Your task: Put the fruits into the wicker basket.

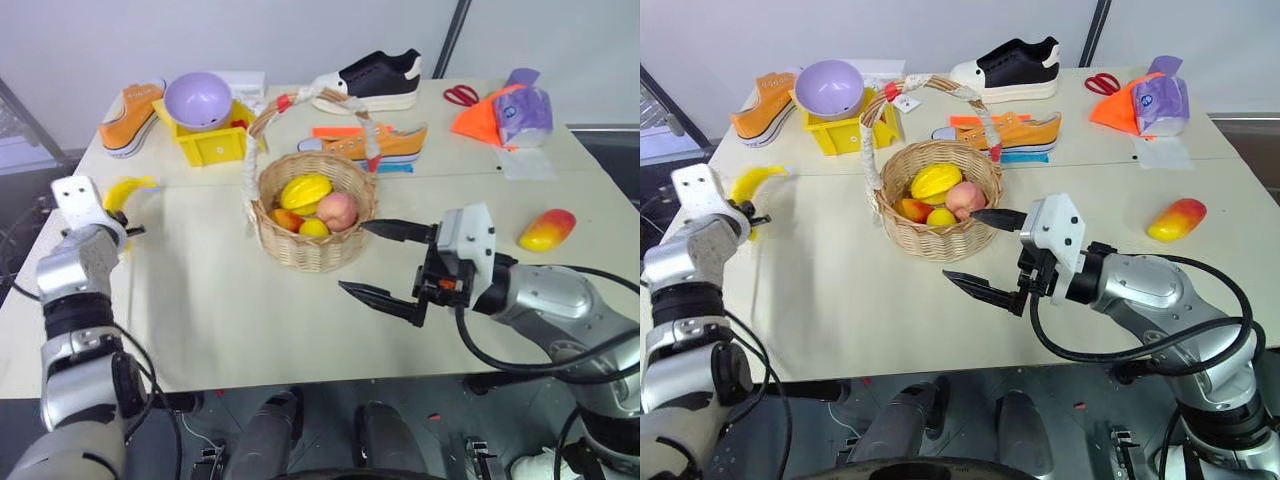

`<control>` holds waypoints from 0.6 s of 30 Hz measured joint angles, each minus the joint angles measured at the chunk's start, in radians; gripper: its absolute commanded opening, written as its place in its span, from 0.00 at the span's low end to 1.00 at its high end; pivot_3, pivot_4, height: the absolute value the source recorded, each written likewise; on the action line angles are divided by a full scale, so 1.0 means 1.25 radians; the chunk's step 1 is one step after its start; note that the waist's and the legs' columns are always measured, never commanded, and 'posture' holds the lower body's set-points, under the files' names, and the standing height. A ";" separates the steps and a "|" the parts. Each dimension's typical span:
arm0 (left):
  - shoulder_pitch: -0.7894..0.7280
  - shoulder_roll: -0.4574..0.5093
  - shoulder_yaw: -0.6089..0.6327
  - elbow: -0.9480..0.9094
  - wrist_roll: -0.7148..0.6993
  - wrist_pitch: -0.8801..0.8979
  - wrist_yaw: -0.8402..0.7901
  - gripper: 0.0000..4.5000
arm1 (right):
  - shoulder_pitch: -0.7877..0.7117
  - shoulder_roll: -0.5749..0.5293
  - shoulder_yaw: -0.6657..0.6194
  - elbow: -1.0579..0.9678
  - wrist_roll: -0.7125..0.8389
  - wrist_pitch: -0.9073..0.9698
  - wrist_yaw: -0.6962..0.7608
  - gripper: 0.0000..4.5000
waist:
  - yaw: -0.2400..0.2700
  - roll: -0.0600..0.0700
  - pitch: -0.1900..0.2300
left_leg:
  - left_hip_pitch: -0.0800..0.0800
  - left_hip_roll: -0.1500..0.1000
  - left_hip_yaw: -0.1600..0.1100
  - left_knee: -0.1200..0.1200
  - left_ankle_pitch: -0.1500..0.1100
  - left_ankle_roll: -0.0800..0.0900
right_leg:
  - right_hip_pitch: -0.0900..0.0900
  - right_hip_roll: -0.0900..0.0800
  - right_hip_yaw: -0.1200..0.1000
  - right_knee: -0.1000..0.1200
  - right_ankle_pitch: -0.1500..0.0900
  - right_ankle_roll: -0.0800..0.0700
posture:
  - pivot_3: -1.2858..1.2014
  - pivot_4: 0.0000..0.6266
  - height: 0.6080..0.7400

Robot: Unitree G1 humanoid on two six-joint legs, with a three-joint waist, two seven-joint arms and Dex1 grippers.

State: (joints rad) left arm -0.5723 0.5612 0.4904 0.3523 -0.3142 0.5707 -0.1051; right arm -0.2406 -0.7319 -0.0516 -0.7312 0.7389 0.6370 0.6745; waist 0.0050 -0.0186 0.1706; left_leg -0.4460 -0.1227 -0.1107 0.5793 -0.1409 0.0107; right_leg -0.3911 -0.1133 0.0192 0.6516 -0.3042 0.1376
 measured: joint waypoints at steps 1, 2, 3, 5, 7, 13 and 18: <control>0.038 0.005 0.020 -0.059 -0.036 -0.029 -0.060 0.14 | 0.007 -0.006 -0.009 0.012 -0.005 -0.005 0.006 1.00 | 0.000 0.000 0.000 | 0.000 0.000 0.000 0.000 0.000 0.000 | 0.000 0.000 0.000 0.000 0.000 0.000 | 0.52 0.24 1.00; 0.075 0.005 0.047 -0.119 -0.088 -0.044 -0.126 0.14 | 0.015 -0.011 -0.025 0.030 -0.008 -0.010 0.015 1.00 | 0.001 0.000 0.000 | 0.000 0.000 0.000 0.000 0.000 0.000 | 0.000 0.000 0.000 -0.001 0.000 0.000 | 0.52 0.24 1.00; 0.102 0.005 0.071 -0.169 -0.140 -0.047 -0.184 0.14 | 0.023 -0.016 -0.043 0.051 -0.011 -0.015 0.022 1.00 | 0.001 0.000 0.000 | 0.000 0.000 0.000 0.000 0.000 0.000 | 0.001 0.000 0.000 -0.001 0.000 -0.001 | 0.52 0.24 1.00; 0.164 0.024 0.116 -0.279 -0.263 -0.024 -0.305 0.14 | 0.029 -0.024 -0.080 0.098 -0.013 -0.027 0.040 1.00 | 0.002 0.000 0.000 | 0.000 0.000 0.000 0.000 0.000 0.000 | 0.001 0.000 0.000 -0.002 -0.001 -0.004 | 0.52 0.24 1.00; 0.238 0.071 0.131 -0.395 -0.383 0.037 -0.417 0.14 | 0.040 -0.032 -0.115 0.142 -0.015 -0.037 0.060 1.00 | 0.003 0.000 0.000 | 0.001 0.000 0.000 0.000 0.000 0.000 | 0.002 0.000 0.000 -0.002 -0.001 -0.005 | 0.52 0.24 1.00; 0.338 0.156 0.065 -0.590 -0.571 0.189 -0.539 0.14 | 0.054 -0.039 -0.130 0.196 -0.024 -0.061 0.097 1.00 | 0.004 0.002 0.000 | 0.001 0.000 0.000 0.000 0.000 0.000 | 0.002 0.000 0.001 -0.002 -0.002 -0.005 | 0.52 0.24 1.00; 0.242 0.174 -0.108 -0.648 -0.543 0.247 -0.467 0.14 | 0.053 -0.035 -0.130 0.198 -0.027 -0.066 0.097 1.00 | 0.009 0.002 0.000 | 0.001 0.000 0.000 0.000 0.000 0.000 | 0.002 -0.001 0.000 -0.003 -0.002 -0.006 | 0.52 0.24 1.00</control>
State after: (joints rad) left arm -0.2694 0.7782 0.3548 -0.4579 -0.9933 0.8801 -0.6890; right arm -0.1749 -0.7755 -0.2135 -0.4835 0.7054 0.5542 0.7955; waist 0.0164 -0.0160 0.1701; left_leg -0.4454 -0.1222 -0.1101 0.5791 -0.1412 0.0111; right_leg -0.3884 -0.1145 0.0188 0.6483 -0.3064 0.1307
